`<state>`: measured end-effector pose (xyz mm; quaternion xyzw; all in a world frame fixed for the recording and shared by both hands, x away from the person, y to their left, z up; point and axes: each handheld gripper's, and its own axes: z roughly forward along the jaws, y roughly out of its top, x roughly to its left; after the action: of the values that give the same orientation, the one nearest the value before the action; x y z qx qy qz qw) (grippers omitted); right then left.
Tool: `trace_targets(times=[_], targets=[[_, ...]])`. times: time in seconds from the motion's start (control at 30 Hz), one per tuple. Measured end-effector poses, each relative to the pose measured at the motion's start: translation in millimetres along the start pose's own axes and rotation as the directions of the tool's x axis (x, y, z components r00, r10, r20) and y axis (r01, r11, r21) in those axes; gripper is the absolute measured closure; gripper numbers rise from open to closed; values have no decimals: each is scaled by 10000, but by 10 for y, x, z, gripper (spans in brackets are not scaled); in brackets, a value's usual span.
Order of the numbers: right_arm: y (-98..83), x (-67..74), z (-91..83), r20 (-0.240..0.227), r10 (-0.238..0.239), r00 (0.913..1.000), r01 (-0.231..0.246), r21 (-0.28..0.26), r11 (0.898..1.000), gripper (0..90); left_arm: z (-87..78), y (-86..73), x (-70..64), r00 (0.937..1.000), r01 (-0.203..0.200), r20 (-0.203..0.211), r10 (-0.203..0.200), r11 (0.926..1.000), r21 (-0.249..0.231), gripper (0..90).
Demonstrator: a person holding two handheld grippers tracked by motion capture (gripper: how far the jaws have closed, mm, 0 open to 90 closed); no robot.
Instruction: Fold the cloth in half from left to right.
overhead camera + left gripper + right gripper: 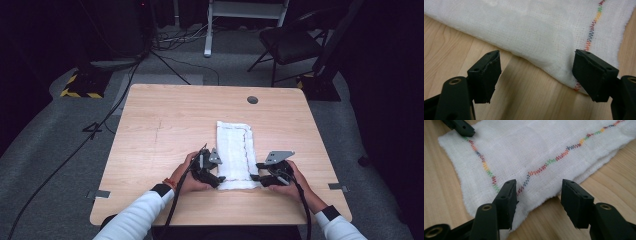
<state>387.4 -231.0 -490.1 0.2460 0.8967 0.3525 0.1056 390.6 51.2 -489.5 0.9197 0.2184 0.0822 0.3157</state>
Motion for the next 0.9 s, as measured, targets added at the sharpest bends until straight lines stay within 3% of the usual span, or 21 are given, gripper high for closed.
trace_targets(times=[0.27, 0.43, 0.57, 0.87, 0.9], targets=[[14, 152, 15, -231, -167, 9996, 168, 2, 9999, 454, -90, -117, -42, 9999, 127, 79, -127, 9999, 46, 232], [30, 148, -16, -208, -303, 9993, 303, -12, 9995, 396, -108, -109, -48, 9999, -118, -15, 118, 9999, 5, 232], [44, 46, -104, 78, -120, 9999, 123, -319, 9994, 395, -148, -81, 5, 9997, -196, -115, 193, 9994, -280, 216], [178, -361, -284, 1169, 631, 9911, -481, -1275, 9907, 414, -308, 77, 348, 9973, 376, -583, -454, 9911, -1275, 220], [214, -420, -281, 1252, 764, 9892, -594, -1346, 9891, 413, -312, 100, 394, 9954, 385, -809, -503, 9893, -1409, 220]])
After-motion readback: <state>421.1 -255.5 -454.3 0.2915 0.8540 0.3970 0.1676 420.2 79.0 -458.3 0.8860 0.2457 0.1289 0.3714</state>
